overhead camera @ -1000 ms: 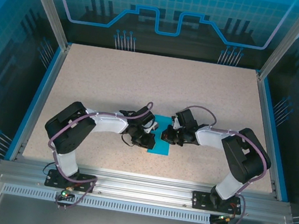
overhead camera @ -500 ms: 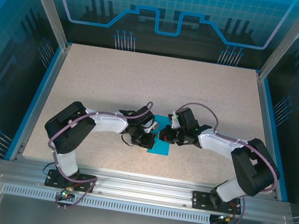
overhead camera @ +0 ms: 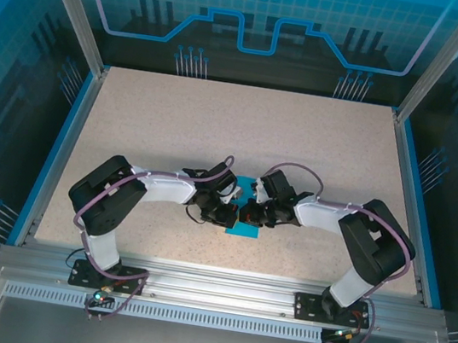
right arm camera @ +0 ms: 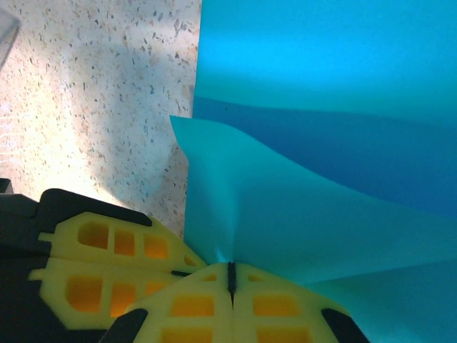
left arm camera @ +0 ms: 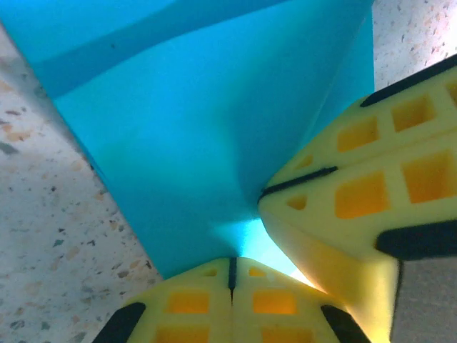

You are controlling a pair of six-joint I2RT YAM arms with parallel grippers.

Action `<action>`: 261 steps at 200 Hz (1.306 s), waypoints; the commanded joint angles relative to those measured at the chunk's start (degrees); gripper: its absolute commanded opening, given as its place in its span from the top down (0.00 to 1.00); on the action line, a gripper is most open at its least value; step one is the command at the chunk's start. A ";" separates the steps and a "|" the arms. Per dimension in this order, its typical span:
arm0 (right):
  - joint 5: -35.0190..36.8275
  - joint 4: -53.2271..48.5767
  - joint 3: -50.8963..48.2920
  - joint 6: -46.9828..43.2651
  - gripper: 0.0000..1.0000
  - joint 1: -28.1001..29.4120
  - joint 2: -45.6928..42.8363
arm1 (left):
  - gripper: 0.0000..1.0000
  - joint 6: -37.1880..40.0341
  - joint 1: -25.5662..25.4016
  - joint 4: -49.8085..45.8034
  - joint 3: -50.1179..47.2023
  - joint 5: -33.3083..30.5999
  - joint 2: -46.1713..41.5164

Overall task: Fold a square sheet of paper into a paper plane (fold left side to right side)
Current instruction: Fold the triangle a second time at the center of the table.

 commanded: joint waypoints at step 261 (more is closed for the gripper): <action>1.40 -14.34 5.88 -14.98 1.00 -15.04 2.82 | 1.00 2.46 -0.04 -4.67 -1.60 -1.64 3.14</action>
